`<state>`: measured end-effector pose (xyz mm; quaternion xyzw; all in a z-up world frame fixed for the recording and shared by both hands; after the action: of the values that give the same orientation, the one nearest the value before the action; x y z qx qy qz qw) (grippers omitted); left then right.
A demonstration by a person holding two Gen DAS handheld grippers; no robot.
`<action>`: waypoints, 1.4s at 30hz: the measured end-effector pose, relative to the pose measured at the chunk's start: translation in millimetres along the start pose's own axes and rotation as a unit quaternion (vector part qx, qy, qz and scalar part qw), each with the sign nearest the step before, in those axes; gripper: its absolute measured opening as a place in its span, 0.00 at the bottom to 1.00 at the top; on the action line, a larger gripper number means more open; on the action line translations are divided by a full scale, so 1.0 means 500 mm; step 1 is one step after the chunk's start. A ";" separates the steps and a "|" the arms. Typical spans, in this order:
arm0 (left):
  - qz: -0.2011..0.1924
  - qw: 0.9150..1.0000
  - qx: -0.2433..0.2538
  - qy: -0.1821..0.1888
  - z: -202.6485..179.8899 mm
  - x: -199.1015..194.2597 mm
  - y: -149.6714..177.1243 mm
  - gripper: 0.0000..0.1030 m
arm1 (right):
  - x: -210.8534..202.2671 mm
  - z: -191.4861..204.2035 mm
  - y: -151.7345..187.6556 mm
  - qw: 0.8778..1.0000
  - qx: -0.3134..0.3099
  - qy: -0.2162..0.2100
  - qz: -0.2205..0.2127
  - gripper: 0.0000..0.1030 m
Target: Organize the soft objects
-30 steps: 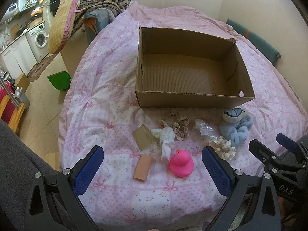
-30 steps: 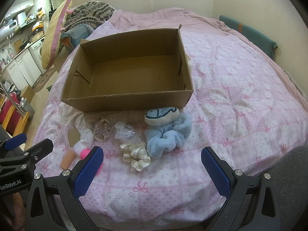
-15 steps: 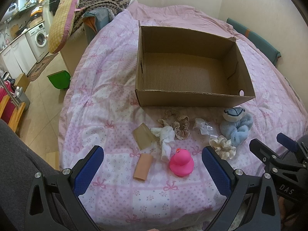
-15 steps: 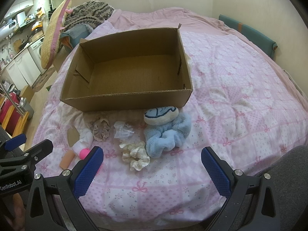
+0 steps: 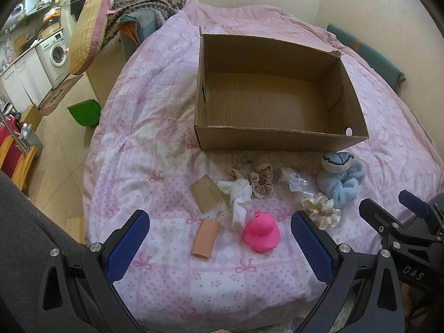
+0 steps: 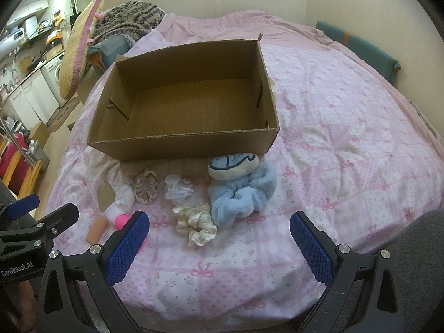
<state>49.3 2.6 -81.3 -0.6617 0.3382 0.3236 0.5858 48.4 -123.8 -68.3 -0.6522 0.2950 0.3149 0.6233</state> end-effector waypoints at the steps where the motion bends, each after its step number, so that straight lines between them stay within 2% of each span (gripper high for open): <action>1: 0.000 1.000 0.000 0.000 0.000 0.000 0.000 0.99 | 0.002 0.001 0.000 1.000 -0.001 0.000 0.000 1.00; 19: 0.002 1.000 0.002 0.000 -0.001 0.001 0.003 0.99 | -0.001 0.008 -0.001 1.000 0.003 -0.003 -0.002 1.00; 22: 0.013 1.000 -0.002 0.003 0.000 0.003 0.003 0.99 | -0.003 0.007 -0.004 1.000 0.007 -0.005 -0.001 1.00; 27: 0.046 0.999 -0.003 0.022 -0.012 0.006 -0.002 0.99 | -0.010 0.002 -0.026 0.999 0.016 -0.025 0.011 1.00; 31: 0.062 0.998 0.013 0.019 -0.017 0.005 -0.024 0.99 | -0.020 -0.007 -0.048 0.999 0.020 -0.034 0.010 1.00; 36: 0.111 0.994 0.006 0.012 0.017 0.035 -0.050 0.99 | -0.021 -0.027 -0.095 0.998 0.020 -0.050 0.019 1.00; 38: 0.143 0.990 0.012 -0.003 0.036 0.064 -0.047 0.99 | -0.010 -0.040 -0.109 0.999 0.014 -0.045 0.025 1.00; 40: 0.180 0.984 0.002 0.008 0.052 0.095 -0.033 0.98 | 0.005 -0.053 -0.114 0.998 0.012 -0.042 0.035 1.00; 42: 0.216 0.976 -0.037 0.010 0.085 0.129 -0.009 0.87 | 0.024 -0.066 -0.113 0.998 0.014 -0.038 0.047 1.00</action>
<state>87.9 40.6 -136.3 -0.5972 0.4672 0.4481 0.4735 101.5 -154.0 -41.5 -0.6165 0.3053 0.3646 0.6276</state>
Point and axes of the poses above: each gripper's, at about its wrist camera, not at the fingertips, and x roughly the way its jaws point, z to its left, y to its underside, the point moved 9 cm from there along x, roughly the way its jaws point, and after that the axes turned 4 degrees about y, right-handed, at the moved point
